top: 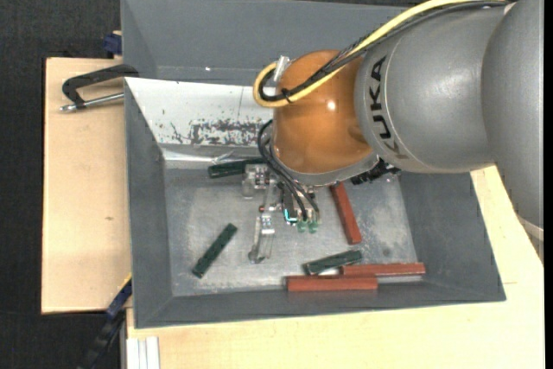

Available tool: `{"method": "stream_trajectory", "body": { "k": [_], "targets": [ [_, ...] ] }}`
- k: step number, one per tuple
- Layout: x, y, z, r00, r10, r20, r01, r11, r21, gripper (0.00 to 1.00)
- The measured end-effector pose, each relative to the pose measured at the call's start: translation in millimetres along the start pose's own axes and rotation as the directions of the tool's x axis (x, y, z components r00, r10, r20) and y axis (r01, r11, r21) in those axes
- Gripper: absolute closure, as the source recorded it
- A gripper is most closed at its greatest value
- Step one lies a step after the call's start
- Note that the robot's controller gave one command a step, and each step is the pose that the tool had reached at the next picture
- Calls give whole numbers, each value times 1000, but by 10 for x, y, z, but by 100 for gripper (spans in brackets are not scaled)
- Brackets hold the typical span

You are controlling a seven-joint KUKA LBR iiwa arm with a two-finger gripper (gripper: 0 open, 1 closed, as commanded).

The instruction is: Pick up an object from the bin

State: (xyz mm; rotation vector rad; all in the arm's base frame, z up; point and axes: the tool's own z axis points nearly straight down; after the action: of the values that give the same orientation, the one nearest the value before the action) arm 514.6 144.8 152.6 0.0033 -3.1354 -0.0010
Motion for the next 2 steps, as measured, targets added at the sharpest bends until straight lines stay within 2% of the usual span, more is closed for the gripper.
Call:
{"method": "stream_trajectory", "body": {
  "k": [1,2],
  "targets": [
    [-20,-5,-37,1000,2,7,-2,1000,-1,0],
    [-49,41,124,997,-72,14,72,997,0,0]
  ]
}}
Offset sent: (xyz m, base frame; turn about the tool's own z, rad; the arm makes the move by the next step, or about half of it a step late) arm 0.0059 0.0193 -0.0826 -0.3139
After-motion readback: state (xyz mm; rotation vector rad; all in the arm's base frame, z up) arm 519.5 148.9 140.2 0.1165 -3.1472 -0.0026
